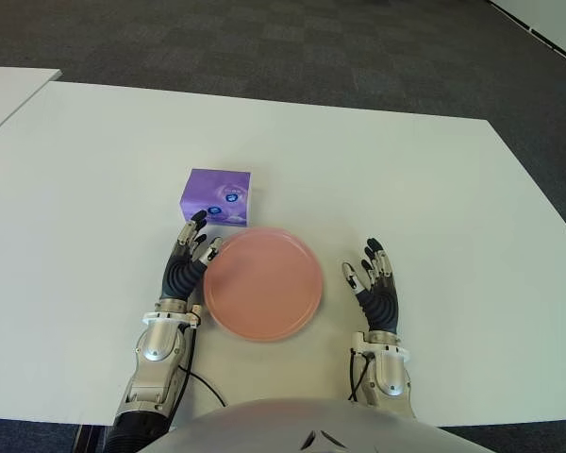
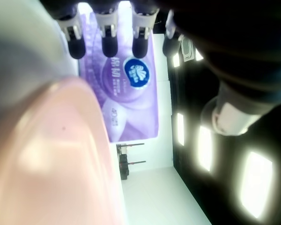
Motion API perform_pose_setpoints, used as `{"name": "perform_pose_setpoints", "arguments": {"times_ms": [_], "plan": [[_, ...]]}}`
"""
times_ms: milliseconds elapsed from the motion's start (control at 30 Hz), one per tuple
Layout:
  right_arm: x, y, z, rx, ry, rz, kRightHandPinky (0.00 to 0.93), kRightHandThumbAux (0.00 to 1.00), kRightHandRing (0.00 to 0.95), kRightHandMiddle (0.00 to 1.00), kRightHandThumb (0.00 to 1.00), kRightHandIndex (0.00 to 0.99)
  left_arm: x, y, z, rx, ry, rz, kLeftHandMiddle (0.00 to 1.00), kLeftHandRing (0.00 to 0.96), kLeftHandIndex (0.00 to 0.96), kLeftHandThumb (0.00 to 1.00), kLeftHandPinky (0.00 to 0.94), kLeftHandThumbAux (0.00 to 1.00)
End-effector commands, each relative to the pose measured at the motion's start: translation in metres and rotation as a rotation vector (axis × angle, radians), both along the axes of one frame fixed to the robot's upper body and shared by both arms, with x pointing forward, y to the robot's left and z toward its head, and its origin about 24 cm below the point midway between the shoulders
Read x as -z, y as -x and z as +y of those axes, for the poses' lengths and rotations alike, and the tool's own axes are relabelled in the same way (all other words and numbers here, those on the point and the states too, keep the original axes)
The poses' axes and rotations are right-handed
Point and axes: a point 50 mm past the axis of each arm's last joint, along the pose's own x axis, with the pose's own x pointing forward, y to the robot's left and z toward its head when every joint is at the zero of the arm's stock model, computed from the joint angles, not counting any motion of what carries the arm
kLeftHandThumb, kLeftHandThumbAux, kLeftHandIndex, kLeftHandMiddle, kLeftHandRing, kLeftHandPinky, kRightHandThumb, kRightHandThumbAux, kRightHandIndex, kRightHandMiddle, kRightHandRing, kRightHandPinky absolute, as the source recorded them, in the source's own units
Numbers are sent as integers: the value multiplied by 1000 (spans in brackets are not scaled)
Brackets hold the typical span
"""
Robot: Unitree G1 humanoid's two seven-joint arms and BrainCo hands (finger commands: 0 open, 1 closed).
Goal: Put the tissue paper into the plate.
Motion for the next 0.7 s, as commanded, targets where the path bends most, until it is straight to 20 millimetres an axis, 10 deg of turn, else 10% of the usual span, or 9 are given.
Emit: {"name": "perform_pose_setpoints", "arguments": {"times_ms": [33,700], "plan": [[21,16,0,-12,-8,138,0,648,0,0,0,0,17,12,-1,-24,-7,87,0,0,0,0,0,533],[20,16,4,-67,4,146,0,628,0,0,0,0,20,13,-1,-49,-22,62,0,0,0,0,0,564]]}}
